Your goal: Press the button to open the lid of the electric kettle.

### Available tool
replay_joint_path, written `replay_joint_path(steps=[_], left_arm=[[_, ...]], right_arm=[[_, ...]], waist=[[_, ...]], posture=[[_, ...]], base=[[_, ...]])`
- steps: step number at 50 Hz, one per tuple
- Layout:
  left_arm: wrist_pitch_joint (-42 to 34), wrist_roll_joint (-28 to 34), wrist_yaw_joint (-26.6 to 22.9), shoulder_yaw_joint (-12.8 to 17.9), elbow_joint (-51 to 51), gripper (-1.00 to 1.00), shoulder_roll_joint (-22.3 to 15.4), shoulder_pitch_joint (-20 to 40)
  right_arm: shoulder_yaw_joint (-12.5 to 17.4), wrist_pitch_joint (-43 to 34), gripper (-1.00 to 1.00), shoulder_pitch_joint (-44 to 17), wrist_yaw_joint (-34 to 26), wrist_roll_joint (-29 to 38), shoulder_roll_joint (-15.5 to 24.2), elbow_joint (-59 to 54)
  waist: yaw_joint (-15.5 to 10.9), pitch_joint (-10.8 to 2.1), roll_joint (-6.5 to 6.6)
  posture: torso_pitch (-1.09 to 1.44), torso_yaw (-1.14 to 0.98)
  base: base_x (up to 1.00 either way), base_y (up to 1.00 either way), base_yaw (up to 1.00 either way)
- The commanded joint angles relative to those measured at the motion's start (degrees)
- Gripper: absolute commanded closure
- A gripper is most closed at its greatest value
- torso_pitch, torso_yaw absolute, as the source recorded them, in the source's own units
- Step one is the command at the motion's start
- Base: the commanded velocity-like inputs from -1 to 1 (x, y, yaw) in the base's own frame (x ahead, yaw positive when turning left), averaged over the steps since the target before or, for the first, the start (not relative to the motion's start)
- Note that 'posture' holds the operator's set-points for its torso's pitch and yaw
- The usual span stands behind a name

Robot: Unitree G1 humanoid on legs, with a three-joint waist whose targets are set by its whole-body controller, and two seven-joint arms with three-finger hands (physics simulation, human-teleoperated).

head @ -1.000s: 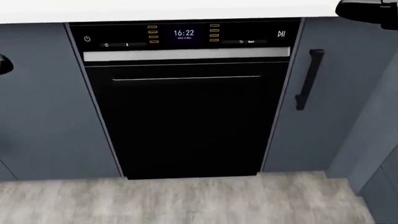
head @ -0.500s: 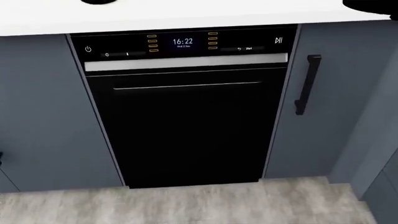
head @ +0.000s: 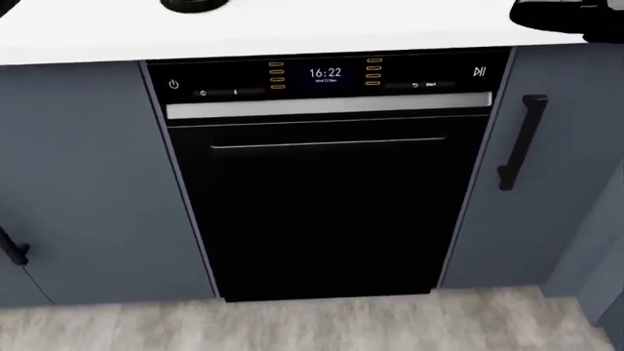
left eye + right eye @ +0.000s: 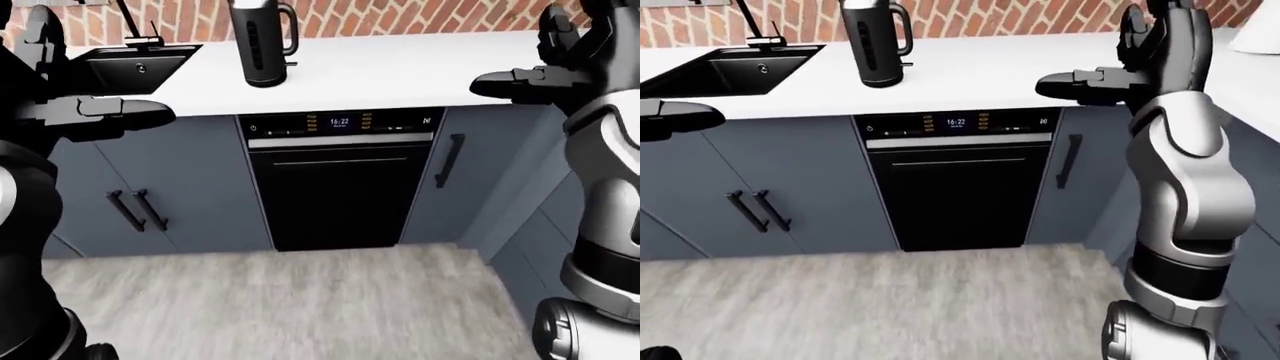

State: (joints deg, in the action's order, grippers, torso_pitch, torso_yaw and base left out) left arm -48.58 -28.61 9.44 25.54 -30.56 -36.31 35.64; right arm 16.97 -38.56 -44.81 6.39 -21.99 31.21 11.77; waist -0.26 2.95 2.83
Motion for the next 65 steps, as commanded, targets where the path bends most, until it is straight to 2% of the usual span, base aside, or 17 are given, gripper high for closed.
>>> replay_joint_path(steps=[1, 12, 13, 15, 20, 24, 25, 33, 37, 38, 46, 50, 51, 60, 63, 64, 65], left_arm=[[2.1, -0.1, -0.3, 0.0, -1.8, -1.00, -0.7, 1.6], [2.0, -0.2, -0.3, 0.0, -1.9, -1.00, -0.6, 1.7], [2.0, -0.1, -0.3, 0.0, -1.9, -1.00, -0.6, 1.6], [2.0, -0.2, -0.3, 0.1, -1.9, -1.00, -0.7, 1.7], [1.6, -0.4, -0.2, 0.0, -2.0, -1.00, -0.8, 2.0], [1.5, -0.5, -0.1, 0.0, -1.9, -1.00, -0.9, 2.4], [1.4, -0.6, 0.0, 0.0, -1.9, -1.00, -1.0, 2.5], [1.4, -0.8, 0.1, 0.1, -2.0, -1.00, -1.1, 2.2], [1.5, -0.7, 0.0, 0.1, -2.1, -1.00, -1.0, 2.0], [1.5, -0.7, 0.0, 0.1, -2.1, -1.00, -1.0, 2.0], [1.5, -0.8, 0.1, 0.2, -2.2, -1.00, -1.0, 1.9], [1.6, -0.8, 0.1, 0.1, -2.2, -1.00, -1.0, 1.9], [1.5, -0.8, 0.1, 0.2, -2.2, -1.00, -1.0, 1.9], [1.6, -0.8, 0.1, 0.1, -2.2, -1.00, -1.0, 1.8], [1.6, -0.8, 0.1, 0.2, -2.2, -1.00, -1.0, 1.9], [1.5, -0.9, 0.1, 0.1, -2.2, -1.00, -1.0, 1.9], [1.5, -0.9, 0.2, 0.1, -2.2, -1.00, -1.1, 2.0]], right_arm=[[1.9, 1.8, -1.00, -1.8, 0.5, 0.6, 1.3, 1.5], [1.9, 2.0, -1.00, -1.6, 0.5, 0.6, 1.1, 1.5], [1.8, 2.1, -1.00, -1.5, 0.5, 0.6, 1.1, 1.5], [1.9, 2.1, -1.00, -1.5, 0.5, 0.6, 1.1, 1.5], [2.0, 1.8, -1.00, -1.5, 0.5, 0.5, 1.2, 1.8], [2.0, 1.5, -1.00, -1.7, 0.6, 0.3, 1.2, 1.9], [2.0, 1.5, -1.00, -1.7, 0.6, 0.3, 1.3, 1.9], [1.9, 1.5, -1.00, -1.6, 0.6, 0.3, 1.2, 2.0], [2.0, 1.5, -1.00, -1.4, 0.5, 0.3, 1.1, 2.1], [2.0, 1.5, -1.00, -1.5, 0.5, 0.2, 1.2, 2.1], [2.0, 1.6, -1.00, -1.4, 0.4, 0.2, 1.2, 2.2], [1.9, 1.6, -1.00, -1.6, 0.4, 0.2, 1.2, 2.2], [1.9, 1.6, -1.00, -1.6, 0.4, 0.2, 1.2, 2.2], [1.8, 1.7, -1.00, -1.5, 0.4, 0.3, 1.0, 2.2], [1.9, 1.5, -1.00, -1.6, 0.4, 0.2, 1.0, 2.4], [1.9, 1.5, -1.00, -1.5, 0.4, 0.3, 1.0, 2.4], [1.8, 1.5, -1.00, -1.5, 0.4, 0.3, 1.0, 2.5]], waist=[[0.5, -1.42, -0.15], [0.0, -1.55, -5.93], [0.3, -1.47, -3.86], [0.2, -1.64, -4.97], [0.3, -1.03, -2.77], [0.7, -2.04, 3.41], [0.3, -1.44, 0.84], [0.2, -1.18, -1.84], [-0.1, -1.95, -7.19], [0.3, -1.38, -5.06], [0.1, -0.72, -2.48], [0.7, -1.83, 3.14], [0.3, -1.33, 0.80], [0.0, -1.08, -2.39], [-0.2, -1.95, -6.91], [0.2, -1.31, -4.71], [0.1, -1.28, -5.43]], posture=[[0.00, 0.00], [0.00, 0.00], [0.00, 0.00], [0.00, 0.00], [0.00, 0.00], [0.00, 0.00], [0.00, 0.00], [0.00, 0.00], [0.00, 0.00], [0.00, 0.00], [0.00, 0.00], [0.00, 0.00], [0.00, 0.00], [0.00, 0.00], [0.00, 0.00], [0.00, 0.00], [0.00, 0.00]], base=[[0.07, 0.26, 0.00], [0.06, 0.17, 0.00], [0.05, 0.09, 0.00], [0.07, 0.07, 0.00], [0.06, 0.05, 0.00], [0.06, 0.02, 0.00], [0.06, 0.02, 0.00], [0.06, 0.01, 0.00], [0.07, 0.00, 0.00], [0.07, 0.00, 0.00], [0.08, 0.00, 0.00], [0.08, 0.00, 0.00], [0.08, 0.00, 0.00], [0.08, 0.00, 0.00], [0.08, 0.00, 0.00], [0.08, 0.00, 0.00], [0.09, 0.00, 0.00]])
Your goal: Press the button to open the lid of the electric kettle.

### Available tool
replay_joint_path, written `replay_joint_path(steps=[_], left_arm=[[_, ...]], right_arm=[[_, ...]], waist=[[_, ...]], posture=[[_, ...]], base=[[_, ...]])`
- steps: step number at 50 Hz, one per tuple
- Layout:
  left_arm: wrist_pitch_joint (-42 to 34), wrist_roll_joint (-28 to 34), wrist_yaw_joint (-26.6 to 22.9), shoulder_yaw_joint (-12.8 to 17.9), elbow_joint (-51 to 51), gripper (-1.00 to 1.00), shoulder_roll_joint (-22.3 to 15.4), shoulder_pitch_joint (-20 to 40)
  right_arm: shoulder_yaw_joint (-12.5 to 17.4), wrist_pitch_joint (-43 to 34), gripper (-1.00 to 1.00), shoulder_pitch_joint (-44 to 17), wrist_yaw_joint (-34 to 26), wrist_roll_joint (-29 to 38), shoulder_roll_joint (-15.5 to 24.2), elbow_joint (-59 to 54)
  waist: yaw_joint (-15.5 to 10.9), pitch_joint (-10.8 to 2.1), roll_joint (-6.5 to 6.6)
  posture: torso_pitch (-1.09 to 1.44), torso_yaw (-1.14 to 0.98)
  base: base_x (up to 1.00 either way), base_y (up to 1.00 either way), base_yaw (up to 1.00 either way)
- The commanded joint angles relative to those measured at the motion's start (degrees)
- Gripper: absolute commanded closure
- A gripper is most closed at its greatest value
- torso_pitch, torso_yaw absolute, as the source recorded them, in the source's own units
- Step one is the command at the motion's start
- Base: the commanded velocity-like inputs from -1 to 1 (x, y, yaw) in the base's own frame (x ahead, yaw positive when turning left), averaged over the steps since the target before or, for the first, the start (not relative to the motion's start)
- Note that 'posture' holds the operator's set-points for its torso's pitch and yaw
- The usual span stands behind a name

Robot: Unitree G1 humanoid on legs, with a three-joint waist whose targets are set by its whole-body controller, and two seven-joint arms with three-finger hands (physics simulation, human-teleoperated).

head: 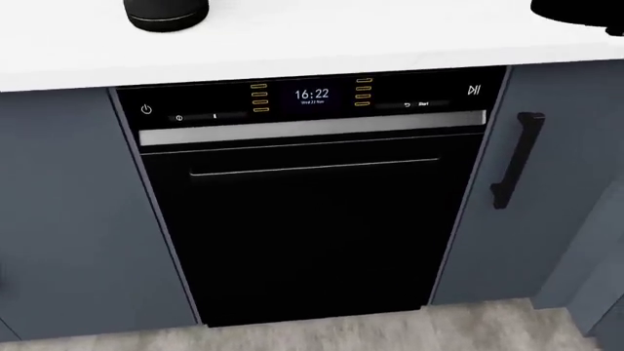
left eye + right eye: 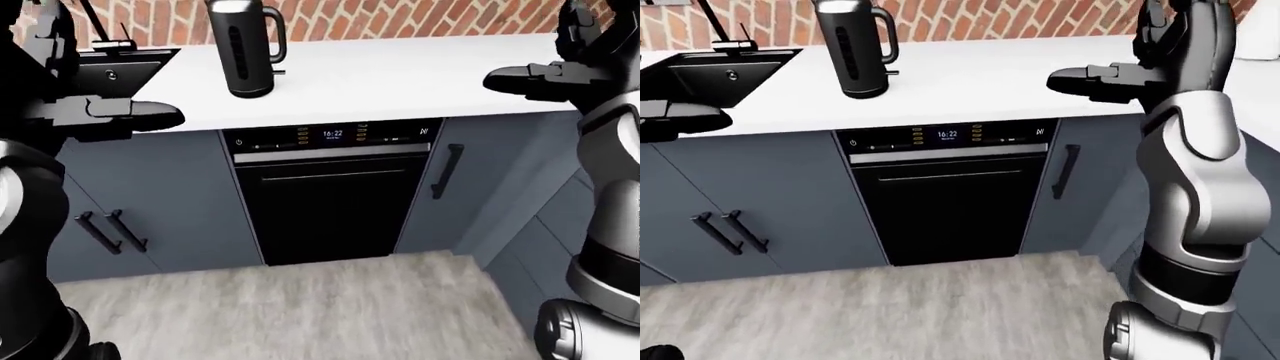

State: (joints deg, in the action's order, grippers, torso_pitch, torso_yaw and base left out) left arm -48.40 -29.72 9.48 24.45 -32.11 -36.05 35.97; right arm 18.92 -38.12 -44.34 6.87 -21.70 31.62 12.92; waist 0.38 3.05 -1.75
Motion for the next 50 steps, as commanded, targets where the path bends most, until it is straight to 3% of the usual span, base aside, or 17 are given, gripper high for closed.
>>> replay_joint_path(steps=[1, 8, 11, 12, 14, 21, 24, 25, 26, 27, 33, 35, 37, 38, 40, 47, 50], left_arm=[[1.3, 0.2, 0.1, 1.2, -0.6, -1.00, -1.4, 1.8], [1.2, 0.1, 0.2, 1.2, -0.5, -1.00, -1.6, 2.0], [1.2, 0.0, 0.2, 1.4, -0.6, -1.00, -1.7, 1.9], [1.2, 0.0, 0.2, 1.4, -0.6, -1.00, -1.6, 1.8], [1.2, 0.0, 0.2, 1.4, -0.6, -1.00, -1.6, 1.7], [1.3, 0.1, 0.2, 1.4, -0.7, -1.00, -1.6, 1.6], [1.3, 0.1, 0.2, 1.4, -0.7, -1.00, -1.5, 1.5], [1.4, 0.1, 0.2, 1.4, -0.7, -1.00, -1.5, 1.5], [1.4, 0.1, 0.2, 1.4, -0.7, -1.00, -1.6, 1.5], [1.4, 0.1, 0.2, 1.4, -0.7, -1.00, -1.6, 1.5], [1.3, 0.1, 0.2, 1.4, -0.7, -1.00, -1.6, 1.7], [1.3, 0.1, 0.2, 1.5, -0.7, -1.00, -1.6, 1.6], [1.2, 0.0, 0.3, 1.4, -0.7, -1.00, -1.7, 1.7], [1.1, 0.0, 0.3, 1.4, -0.7, -1.00, -1.7, 1.9], [1.1, -0.1, 0.4, 1.4, -0.7, -1.00, -1.7, 2.0], [1.0, -0.4, 0.7, 1.4, -0.1, -1.00, -2.2, 2.9], [1.2, -0.4, 0.7, 1.5, 0.1, -1.00, -2.4, 2.7]], right_arm=[[0.0, 0.9, -1.00, -2.1, -0.1, -0.1, 0.7, 1.3], [0.0, 0.5, -1.00, -2.5, 0.1, -0.4, 0.9, 1.4], [0.0, 0.5, -1.00, -2.4, 0.1, -0.4, 0.9, 1.6], [0.0, 0.5, -1.00, -2.3, 0.2, -0.5, 0.9, 1.6], [0.0, 0.5, -1.00, -2.2, 0.2, -0.5, 0.9, 1.6], [0.0, 0.5, -1.00, -2.0, 0.1, -0.5, 0.8, 1.8], [0.0, 0.6, -1.00, -1.9, 0.1, -0.5, 0.8, 1.9], [0.0, 0.6, -1.00, -1.9, 0.1, -0.5, 0.7, 1.8], [0.0, 0.6, -1.00, -1.9, 0.1, -0.5, 0.7, 1.9], [0.0, 0.6, -1.00, -1.9, 0.0, -0.4, 0.7, 1.9], [0.0, 0.7, -1.00, -2.1, 0.0, -0.5, 0.8, 1.6], [-0.1, 0.7, -1.00, -2.1, -0.1, -0.5, 0.8, 1.6], [-0.1, 0.8, -1.00, -2.1, -0.2, -0.4, 0.8, 1.5], [-0.1, 0.7, -1.00, -2.3, -0.2, -0.4, 0.9, 1.4], [-0.1, 0.6, -1.00, -2.3, -0.2, -0.5, 0.8, 1.5], [0.0, -0.1, -1.00, -2.7, 0.1, -0.8, 1.0, 2.0], [0.0, -0.3, -1.00, -3.0, 0.1, -1.0, 1.2, 1.9]], waist=[[-0.5, -1.44, -0.83], [-0.3, -0.70, 3.08], [0.1, -1.94, 7.99], [-0.4, -1.35, 5.52], [-0.3, -1.39, 6.08], [-0.7, -1.12, 1.99], [-0.9, -2.21, -2.94], [-0.4, -1.35, -0.03], [-0.7, -1.48, -1.19], [-0.5, -1.58, -0.97], [-0.4, -0.67, 2.28], [-0.1, -0.83, 4.29], [0.1, -1.90, 8.11], [-0.4, -1.19, 5.58], [-0.3, -1.20, 6.12], [-0.7, -1.03, 2.03], [-1.0, -2.14, -2.83]], posture=[[0.00, 0.00], [0.00, 0.00], [0.00, 0.00], [0.00, 0.00], [0.00, 0.00], [0.00, 0.00], [0.00, 0.00], [0.00, 0.00], [0.00, 0.00], [0.00, 0.00], [0.00, 0.00], [0.00, 0.00], [0.00, 0.00], [0.00, 0.00], [0.00, 0.00], [0.00, 0.00], [0.00, 0.00]], base=[[0.08, 0.00, 0.00], [0.08, 0.00, 0.00], [0.09, 0.00, 0.00], [0.08, 0.00, 0.00], [0.09, 0.00, 0.00], [0.09, 0.00, 0.00], [0.09, 0.00, 0.00], [0.09, 0.00, 0.00], [0.09, 0.00, 0.00], [0.09, 0.00, 0.00], [0.10, 0.00, 0.00], [0.09, 0.00, 0.00], [0.12, 0.00, 0.00], [0.12, 0.00, 0.00], [0.12, 0.00, 0.00], [0.12, 0.00, 0.00], [0.12, 0.00, 0.00]])
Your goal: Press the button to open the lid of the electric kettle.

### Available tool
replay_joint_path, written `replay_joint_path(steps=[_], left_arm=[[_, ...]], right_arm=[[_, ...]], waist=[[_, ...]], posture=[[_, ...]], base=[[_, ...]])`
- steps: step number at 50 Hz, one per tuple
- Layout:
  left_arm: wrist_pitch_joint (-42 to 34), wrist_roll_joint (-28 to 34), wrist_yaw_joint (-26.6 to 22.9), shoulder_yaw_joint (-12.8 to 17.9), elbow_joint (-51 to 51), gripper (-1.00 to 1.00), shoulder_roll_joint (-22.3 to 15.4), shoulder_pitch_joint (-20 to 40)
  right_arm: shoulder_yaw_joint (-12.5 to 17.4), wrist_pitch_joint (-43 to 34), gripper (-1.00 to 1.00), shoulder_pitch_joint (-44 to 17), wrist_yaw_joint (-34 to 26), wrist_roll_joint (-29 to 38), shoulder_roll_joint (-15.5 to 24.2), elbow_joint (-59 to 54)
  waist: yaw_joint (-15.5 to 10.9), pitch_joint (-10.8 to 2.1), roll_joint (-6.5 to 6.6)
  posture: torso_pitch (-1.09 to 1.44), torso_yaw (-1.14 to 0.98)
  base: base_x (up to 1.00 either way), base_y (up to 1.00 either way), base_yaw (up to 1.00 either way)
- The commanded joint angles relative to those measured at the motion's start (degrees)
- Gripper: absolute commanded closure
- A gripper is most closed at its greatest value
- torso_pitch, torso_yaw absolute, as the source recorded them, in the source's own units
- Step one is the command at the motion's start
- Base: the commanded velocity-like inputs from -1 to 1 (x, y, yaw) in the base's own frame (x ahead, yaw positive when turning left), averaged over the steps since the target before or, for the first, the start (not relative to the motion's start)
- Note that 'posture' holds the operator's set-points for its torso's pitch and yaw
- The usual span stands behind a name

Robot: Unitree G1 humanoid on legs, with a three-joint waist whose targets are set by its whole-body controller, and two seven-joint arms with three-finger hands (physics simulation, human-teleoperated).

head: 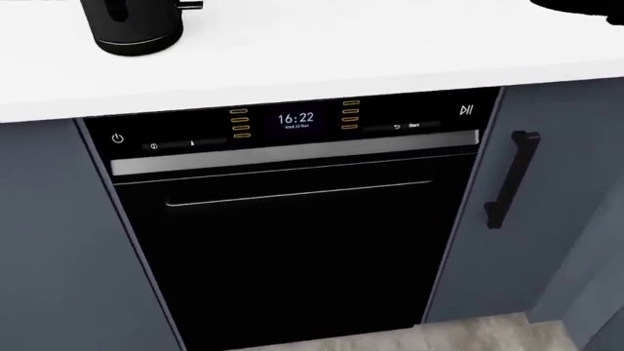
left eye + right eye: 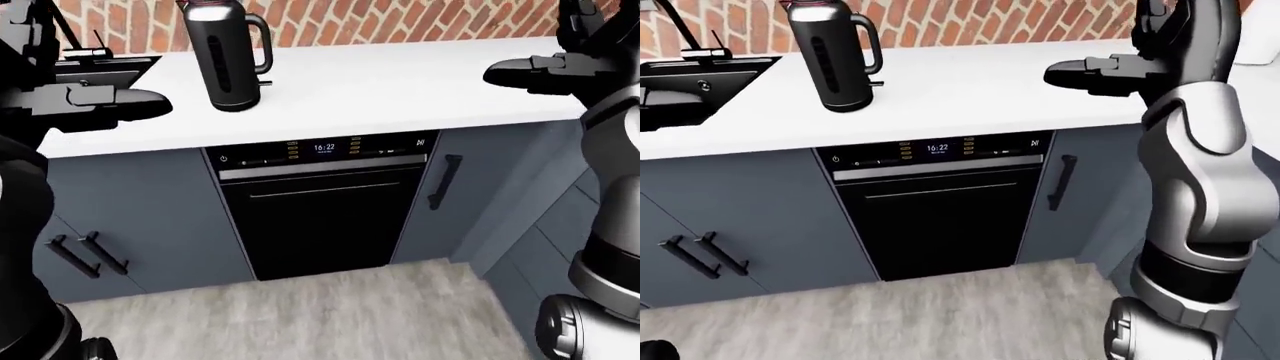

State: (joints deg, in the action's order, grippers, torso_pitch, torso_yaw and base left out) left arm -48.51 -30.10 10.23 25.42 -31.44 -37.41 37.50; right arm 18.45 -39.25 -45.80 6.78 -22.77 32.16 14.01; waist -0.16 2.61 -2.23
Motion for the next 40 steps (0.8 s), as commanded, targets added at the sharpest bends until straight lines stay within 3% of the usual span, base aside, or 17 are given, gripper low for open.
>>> replay_joint_path(steps=[1, 2, 3, 8, 11, 13, 14, 16, 23, 25, 26, 27, 29, 35, 37, 39, 40], left_arm=[[1.5, 0.0, 0.0, 0.5, -0.6, -1.00, -1.1, 1.1], [1.7, 0.1, -0.1, 0.6, -0.5, -1.00, -1.1, 0.8], [1.9, 0.2, -0.2, 0.8, -0.3, -1.00, -1.2, 0.6], [1.8, -0.1, -1.1, 2.8, 0.2, -1.00, -3.3, 0.0], [2.3, -0.5, -1.8, 4.4, 0.7, -1.00, -5.3, -1.0], [3.0, -0.5, -2.1, 5.0, 1.4, -1.00, -6.0, -1.7], [3.4, -0.3, -2.2, 5.5, 1.8, -1.00, -6.4, -2.2], [4.0, -0.4, -2.6, 6.6, 1.9, -1.00, -6.9, -3.6], [4.9, -0.9, -2.4, 7.7, 3.2, -1.00, -8.9, -4.1], [5.0, -1.0, -2.3, 7.7, 3.3, -1.00, -9.0, -4.2], [5.1, -1.1, -2.2, 7.6, 3.3, -1.00, -9.0, -4.2], [5.1, -1.2, -2.1, 7.5, 3.2, -1.00, -9.0, -4.1], [5.1, -1.3, -2.0, 7.5, 3.3, -1.00, -9.1, -4.2], [4.9, -1.8, -1.8, 7.8, 3.5, -1.00, -9.8, -4.0], [4.8, -2.1, -1.7, 8.1, 3.7, -1.00, -10.2, -3.9], [5.0, -2.2, -1.7, 8.2, 3.9, -1.00, -10.4, -4.1], [5.0, -2.3, -1.6, 8.3, 3.9, -1.00, -10.5, -4.2]], right_arm=[[0.5, 0.8, -1.00, -1.4, 0.2, 0.1, 0.7, 0.9], [0.5, 0.8, -1.00, -1.3, 0.2, 0.0, 0.7, 1.0], [0.5, 0.8, -1.00, -1.3, 0.2, 0.0, 0.7, 1.0], [0.6, 0.9, -1.00, -1.6, 0.2, 0.0, 1.0, 0.7], [0.6, 1.0, -1.00, -1.8, 0.2, 0.0, 1.2, 0.4], [0.7, 1.0, -1.00, -1.9, 0.2, 0.0, 1.4, 0.3], [0.7, 1.1, -1.00, -2.0, 0.2, 0.0, 1.4, 0.1], [0.7, 1.3, -1.00, -2.1, 0.2, 0.1, 1.6, -0.2], [0.9, 1.6, -1.00, -2.6, 0.1, 0.0, 2.2, -0.9], [0.9, 1.5, -1.00, -2.7, 0.1, -0.1, 2.3, -0.9], [0.9, 1.6, -1.00, -2.6, 0.1, -0.1, 2.3, -0.9], [0.9, 1.6, -1.00, -2.5, 0.1, -0.1, 2.4, -0.9], [1.0, 1.5, -1.00, -2.7, 0.2, -0.2, 2.5, -0.9], [1.0, 1.4, -1.00, -3.0, 0.2, -0.4, 2.8, -1.0], [1.0, 1.2, -1.00, -3.1, 0.3, -0.5, 2.9, -1.0], [1.0, 1.0, -1.00, -3.3, 0.3, -0.6, 3.0, -0.8], [1.0, 1.0, -1.00, -3.3, 0.3, -0.7, 3.0, -0.8]], waist=[[0.1, -0.89, 0.44], [-0.2, -0.93, -0.72], [0.0, -1.04, -0.52], [0.1, -0.28, 2.13], [0.6, -0.28, 4.90], [0.9, -1.39, 8.66], [0.3, -0.65, 6.26], [0.4, -0.58, 7.03], [-0.1, -0.34, 3.03], [-0.3, -0.73, 0.59], [-0.4, -1.30, -1.48], [0.2, -0.74, 1.00], [0.1, -0.76, 0.21], [0.4, -0.13, 3.26], [0.7, -0.11, 5.21], [0.9, -1.43, 9.05], [0.4, -0.70, 6.34]], posture=[[0.00, 0.00], [0.00, 0.00], [0.00, 0.00], [0.00, 0.00], [0.00, 0.00], [0.00, 0.00], [0.00, 0.00], [0.00, 0.00], [0.00, 0.00], [0.00, 0.00], [0.00, 0.00], [0.00, 0.00], [0.00, 0.00], [0.00, 0.00], [0.00, 0.00], [0.00, 0.00], [0.00, 0.00]], base=[[0.12, 0.00, 0.00], [0.12, 0.00, 0.00], [0.12, 0.00, 0.00], [0.12, 0.00, 0.00], [0.12, 0.00, 0.00], [0.13, 0.00, 0.00], [0.12, 0.00, 0.00], [0.12, 0.00, 0.00], [0.12, 0.00, 0.00], [0.13, 0.00, 0.00], [0.12, 0.00, 0.00], [0.12, 0.00, 0.00], [0.12, 0.00, 0.00], [0.13, 0.00, 0.00], [0.12, 0.00, 0.00], [0.12, 0.00, 0.00], [0.13, 0.00, 0.00]])
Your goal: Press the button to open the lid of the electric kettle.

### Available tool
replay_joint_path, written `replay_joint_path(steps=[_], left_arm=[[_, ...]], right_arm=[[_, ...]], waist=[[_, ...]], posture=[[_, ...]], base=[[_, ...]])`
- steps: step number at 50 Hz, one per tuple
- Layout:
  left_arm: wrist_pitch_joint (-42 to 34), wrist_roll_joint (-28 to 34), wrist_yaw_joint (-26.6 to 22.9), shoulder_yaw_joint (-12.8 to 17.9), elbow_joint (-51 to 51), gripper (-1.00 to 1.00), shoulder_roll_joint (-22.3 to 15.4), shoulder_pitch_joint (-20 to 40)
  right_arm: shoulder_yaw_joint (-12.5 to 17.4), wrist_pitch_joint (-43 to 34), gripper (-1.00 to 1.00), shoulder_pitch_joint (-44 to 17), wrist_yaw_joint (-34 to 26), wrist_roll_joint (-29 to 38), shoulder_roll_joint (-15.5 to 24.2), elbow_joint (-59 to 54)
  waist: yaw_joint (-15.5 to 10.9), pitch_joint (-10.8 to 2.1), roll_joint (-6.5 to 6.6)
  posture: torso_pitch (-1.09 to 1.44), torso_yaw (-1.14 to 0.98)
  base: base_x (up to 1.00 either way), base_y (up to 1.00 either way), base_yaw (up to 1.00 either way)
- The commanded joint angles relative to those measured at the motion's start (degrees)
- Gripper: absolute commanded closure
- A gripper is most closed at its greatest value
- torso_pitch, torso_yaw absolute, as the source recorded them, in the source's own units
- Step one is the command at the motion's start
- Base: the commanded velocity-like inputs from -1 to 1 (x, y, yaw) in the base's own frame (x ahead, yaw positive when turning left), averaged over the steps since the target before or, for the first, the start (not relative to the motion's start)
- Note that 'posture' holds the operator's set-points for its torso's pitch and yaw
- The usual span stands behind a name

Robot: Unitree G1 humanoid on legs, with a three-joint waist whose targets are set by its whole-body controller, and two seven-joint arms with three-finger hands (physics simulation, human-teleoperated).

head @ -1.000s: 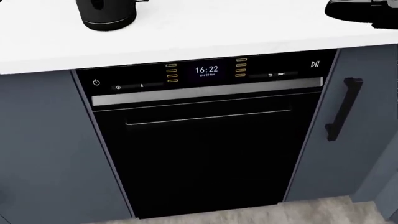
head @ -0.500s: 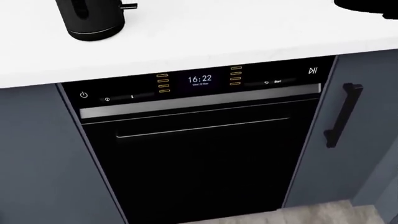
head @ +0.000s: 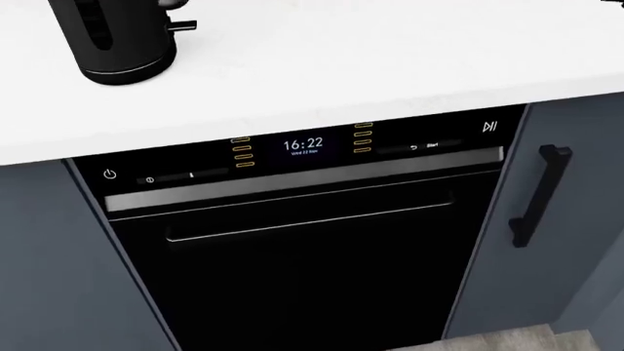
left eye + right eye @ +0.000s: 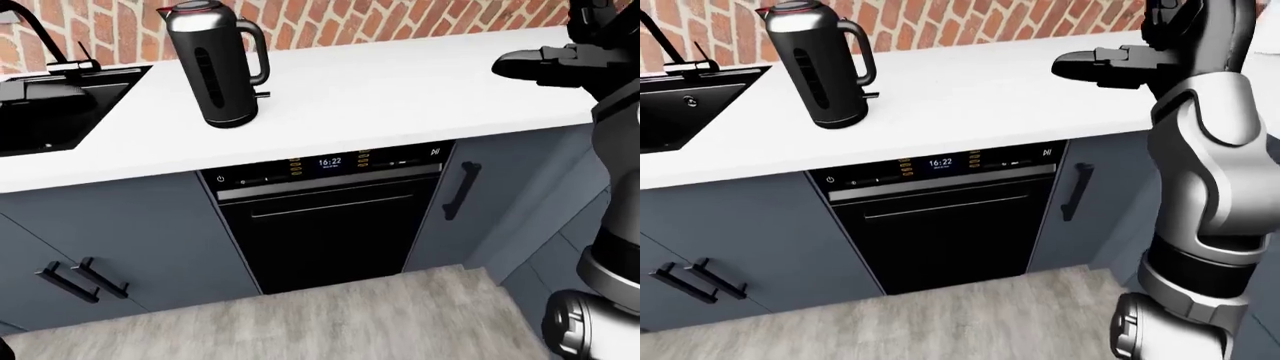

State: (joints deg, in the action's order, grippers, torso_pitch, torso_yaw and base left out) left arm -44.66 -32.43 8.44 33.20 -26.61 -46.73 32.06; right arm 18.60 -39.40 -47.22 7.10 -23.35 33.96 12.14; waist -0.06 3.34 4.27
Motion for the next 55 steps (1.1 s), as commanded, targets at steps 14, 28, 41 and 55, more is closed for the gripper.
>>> replay_joint_path(steps=[14, 28, 41, 55], left_arm=[[1.2, -0.7, 0.6, 0.3, -0.8, -1.00, -1.8, 1.4], [1.2, -1.3, 0.9, 0.5, -0.7, -1.00, -2.2, 1.3], [1.1, -1.9, 1.3, 0.5, -0.5, -1.00, -2.6, 1.4], [1.4, -1.9, 1.3, 0.6, -0.4, -1.00, -2.7, 1.2]], right_arm=[[0.7, 1.1, -1.00, -1.8, 0.3, -0.2, 1.1, 1.1], [0.7, 1.0, -1.00, -2.2, 0.3, -0.3, 1.2, 0.8], [0.8, 0.4, -1.00, -2.4, 0.5, -0.7, 1.4, 1.1], [0.7, 0.3, -1.00, -2.2, 0.6, -0.8, 1.3, 1.5]], waist=[[0.1, -1.66, -6.58], [0.5, -1.30, 0.32], [0.3, -1.87, -6.07], [0.3, -1.72, -0.49]], posture=[[0.00, 0.00], [0.00, 0.00], [0.00, 0.00], [0.00, 0.00]], base=[[0.13, 0.05, 0.00], [0.13, 0.09, 0.00], [0.12, 0.13, 0.00], [0.13, 0.13, 0.00]])
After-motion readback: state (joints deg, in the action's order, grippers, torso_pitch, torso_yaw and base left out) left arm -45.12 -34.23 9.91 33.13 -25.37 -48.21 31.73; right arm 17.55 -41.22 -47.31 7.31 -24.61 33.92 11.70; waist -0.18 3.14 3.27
